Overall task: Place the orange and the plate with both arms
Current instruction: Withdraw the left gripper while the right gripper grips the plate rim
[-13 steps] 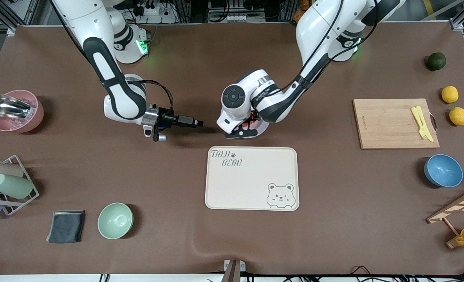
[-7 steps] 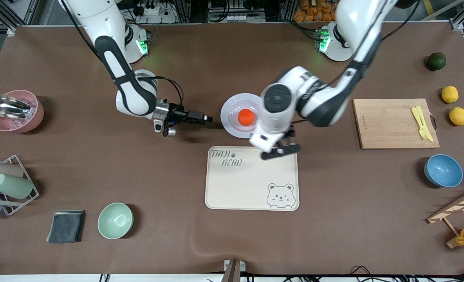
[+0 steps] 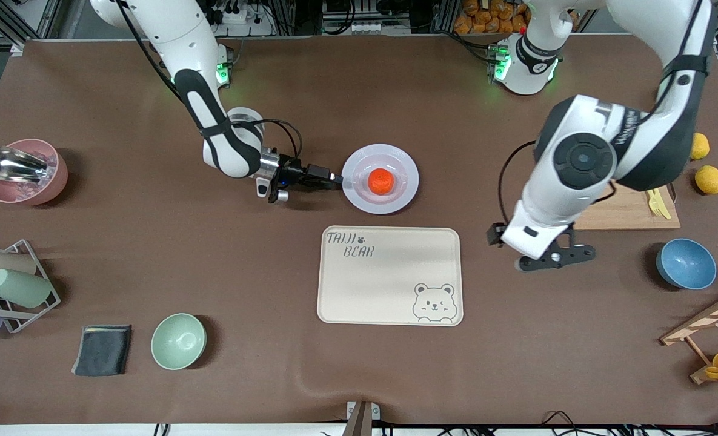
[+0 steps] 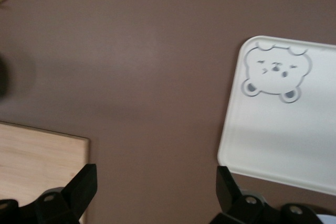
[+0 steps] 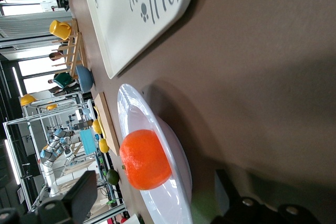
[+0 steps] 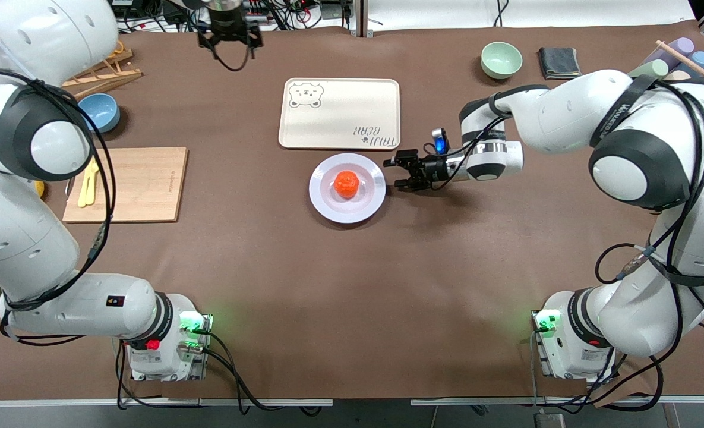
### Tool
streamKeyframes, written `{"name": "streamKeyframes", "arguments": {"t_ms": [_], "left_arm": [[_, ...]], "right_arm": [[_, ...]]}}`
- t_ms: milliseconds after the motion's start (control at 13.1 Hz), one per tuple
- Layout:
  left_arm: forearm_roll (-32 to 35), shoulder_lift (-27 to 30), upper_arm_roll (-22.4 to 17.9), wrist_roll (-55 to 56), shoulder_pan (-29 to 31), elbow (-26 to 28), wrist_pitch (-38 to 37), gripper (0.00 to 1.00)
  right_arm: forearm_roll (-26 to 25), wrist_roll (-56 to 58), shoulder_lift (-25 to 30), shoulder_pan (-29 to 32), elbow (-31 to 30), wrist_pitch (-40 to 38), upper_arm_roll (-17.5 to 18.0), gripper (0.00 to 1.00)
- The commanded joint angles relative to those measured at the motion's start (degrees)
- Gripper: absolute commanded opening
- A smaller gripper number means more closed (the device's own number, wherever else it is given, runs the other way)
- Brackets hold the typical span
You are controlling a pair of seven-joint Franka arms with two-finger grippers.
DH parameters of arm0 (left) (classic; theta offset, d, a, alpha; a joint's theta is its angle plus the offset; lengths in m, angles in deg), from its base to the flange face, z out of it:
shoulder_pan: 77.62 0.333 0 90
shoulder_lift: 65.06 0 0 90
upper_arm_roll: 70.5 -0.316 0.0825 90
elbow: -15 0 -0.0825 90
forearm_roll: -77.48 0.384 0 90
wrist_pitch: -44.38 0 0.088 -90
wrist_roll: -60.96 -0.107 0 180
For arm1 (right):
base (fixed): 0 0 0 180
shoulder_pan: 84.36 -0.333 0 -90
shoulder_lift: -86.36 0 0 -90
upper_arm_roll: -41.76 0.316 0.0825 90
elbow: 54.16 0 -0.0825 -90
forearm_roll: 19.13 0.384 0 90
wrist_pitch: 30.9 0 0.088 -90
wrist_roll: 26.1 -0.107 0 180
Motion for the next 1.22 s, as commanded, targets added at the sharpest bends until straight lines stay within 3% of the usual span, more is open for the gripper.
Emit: {"name": "streamKeyframes", "arguments": {"t_ms": [0,381,609,914,1142], "left_arm": [[-4.47,5.75,-8.3,-8.56,-4.0,2.34,-2.0,1.0],[-12.56,14.62,-17.9,-22.56,-3.23,2.61,-10.07,1.0],[-12.75,20.25,-17.83,-30.01,-1.56,3.13,-16.75,1.0],[-17.57,23.7,-15.28,-34.6,1.61,3.84,-17.38,1.0],[-17.59,24.05,-13.79,-29.98,1.26,3.67,-18.52,1.0]], "right_arm": [[5.74,4.37,-2.47,-2.71,0.88,0.18,-0.36,0.86],[9.01,7.37,-3.19,-4.21,1.4,0.27,-0.36,0.43],[10.33,7.72,-3.1,-5.27,1.4,0.36,-0.36,0.0],[10.42,6.5,-1.52,-4.48,1.32,0.36,-0.36,0.0],[10.51,1.59,2.6,-4.12,1.23,0.45,-0.36,0.0]]}}
